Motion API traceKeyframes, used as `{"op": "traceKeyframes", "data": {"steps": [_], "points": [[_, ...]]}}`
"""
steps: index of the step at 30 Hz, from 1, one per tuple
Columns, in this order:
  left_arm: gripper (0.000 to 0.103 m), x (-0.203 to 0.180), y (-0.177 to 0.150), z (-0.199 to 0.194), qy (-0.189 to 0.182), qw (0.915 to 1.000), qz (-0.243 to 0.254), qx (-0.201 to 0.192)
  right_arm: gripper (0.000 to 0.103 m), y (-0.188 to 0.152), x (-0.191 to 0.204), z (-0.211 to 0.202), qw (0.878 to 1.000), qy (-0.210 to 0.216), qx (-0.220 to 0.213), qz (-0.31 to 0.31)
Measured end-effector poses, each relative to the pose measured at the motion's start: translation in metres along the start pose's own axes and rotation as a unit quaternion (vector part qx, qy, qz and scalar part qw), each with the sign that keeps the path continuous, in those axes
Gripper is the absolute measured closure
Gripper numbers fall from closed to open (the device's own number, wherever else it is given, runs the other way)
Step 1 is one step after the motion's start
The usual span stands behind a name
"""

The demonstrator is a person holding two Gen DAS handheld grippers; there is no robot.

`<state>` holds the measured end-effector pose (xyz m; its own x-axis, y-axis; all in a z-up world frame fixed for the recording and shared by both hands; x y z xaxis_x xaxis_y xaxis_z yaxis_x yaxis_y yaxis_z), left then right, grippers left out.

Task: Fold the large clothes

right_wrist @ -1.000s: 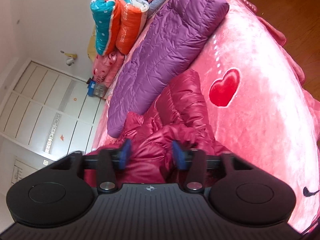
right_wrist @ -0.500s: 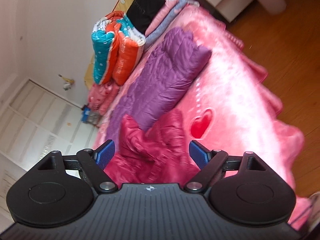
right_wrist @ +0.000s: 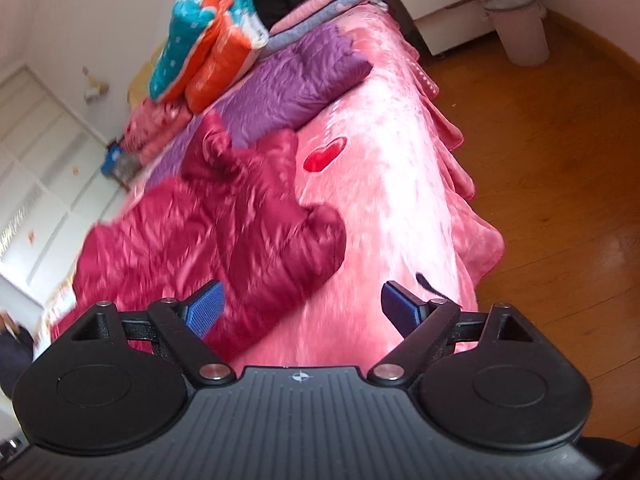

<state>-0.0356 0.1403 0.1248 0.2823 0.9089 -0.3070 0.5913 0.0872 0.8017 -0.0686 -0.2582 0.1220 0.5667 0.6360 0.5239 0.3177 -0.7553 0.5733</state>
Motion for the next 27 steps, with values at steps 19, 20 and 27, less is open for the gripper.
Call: {"op": "traceKeyframes", "data": {"steps": [19,20,27], "points": [[0.013,0.047,-0.008,0.045,0.008,0.9999,0.004,-0.014,0.000,-0.010,-0.016,0.042,0.987,0.095,0.059,0.117],[0.013,0.050,-0.007,0.047,0.003,0.9999,-0.003,-0.012,0.000,-0.012,-0.011,0.045,0.986,0.101,0.063,0.116],[0.013,0.059,-0.001,0.067,-0.032,0.9993,-0.019,-0.003,0.000,-0.013,0.015,0.066,0.986,0.103,0.068,0.110]]}}
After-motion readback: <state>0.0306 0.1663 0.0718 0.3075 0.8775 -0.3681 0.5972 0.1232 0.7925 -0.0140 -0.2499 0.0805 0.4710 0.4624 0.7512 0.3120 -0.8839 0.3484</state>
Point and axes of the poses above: each gripper's, at about its wrist camera, not at the fingertips, and z roughly the way its jaws point, x to its left, y to its top, the point moved 1 cm from there along z, roughly the way its jaws point, and after that the axes turned 5 degrees about -y, right-handed, at the moved point
